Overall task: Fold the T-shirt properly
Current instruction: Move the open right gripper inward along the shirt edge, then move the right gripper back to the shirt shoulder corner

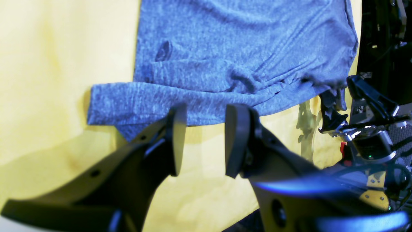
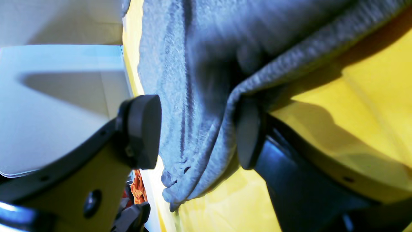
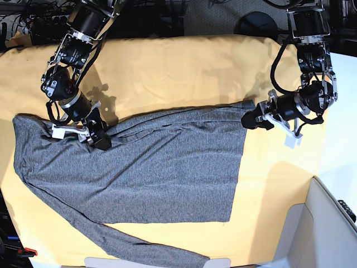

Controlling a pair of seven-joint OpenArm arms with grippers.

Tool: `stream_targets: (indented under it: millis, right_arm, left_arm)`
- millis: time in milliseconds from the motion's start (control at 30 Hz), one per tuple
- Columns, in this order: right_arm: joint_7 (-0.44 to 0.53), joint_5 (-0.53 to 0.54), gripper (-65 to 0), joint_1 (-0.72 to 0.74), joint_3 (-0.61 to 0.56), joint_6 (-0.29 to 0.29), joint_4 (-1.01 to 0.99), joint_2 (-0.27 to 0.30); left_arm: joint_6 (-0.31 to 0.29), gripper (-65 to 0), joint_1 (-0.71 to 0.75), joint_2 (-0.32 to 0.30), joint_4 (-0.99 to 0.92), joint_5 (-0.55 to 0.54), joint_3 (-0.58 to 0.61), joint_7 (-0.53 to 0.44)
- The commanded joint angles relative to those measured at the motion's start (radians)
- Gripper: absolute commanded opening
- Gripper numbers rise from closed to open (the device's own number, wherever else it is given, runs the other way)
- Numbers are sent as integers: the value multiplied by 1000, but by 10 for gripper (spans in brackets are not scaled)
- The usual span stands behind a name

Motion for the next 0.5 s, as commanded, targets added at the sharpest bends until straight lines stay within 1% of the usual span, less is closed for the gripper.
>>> stream_targets:
  millis: [0, 167, 267, 467]
  right_arm:
    - [4, 22, -306, 44, -3, 13, 14, 2]
    - [7, 14, -306, 143, 0, 13, -87, 23]
    - [34, 7, -306, 186, 0, 13, -144, 33]
    - [32, 11, -306, 191, 0, 13, -124, 33]
  left_arm:
    - [3, -441, -17, -14, 17, -18, -6, 20]
    - [3, -441, -15, -14, 17, -18, -6, 22]
    - [3, -441, -2, -14, 17, -18, -6, 17]
    - [3, -441, 1, -14, 16, -18, -6, 16]
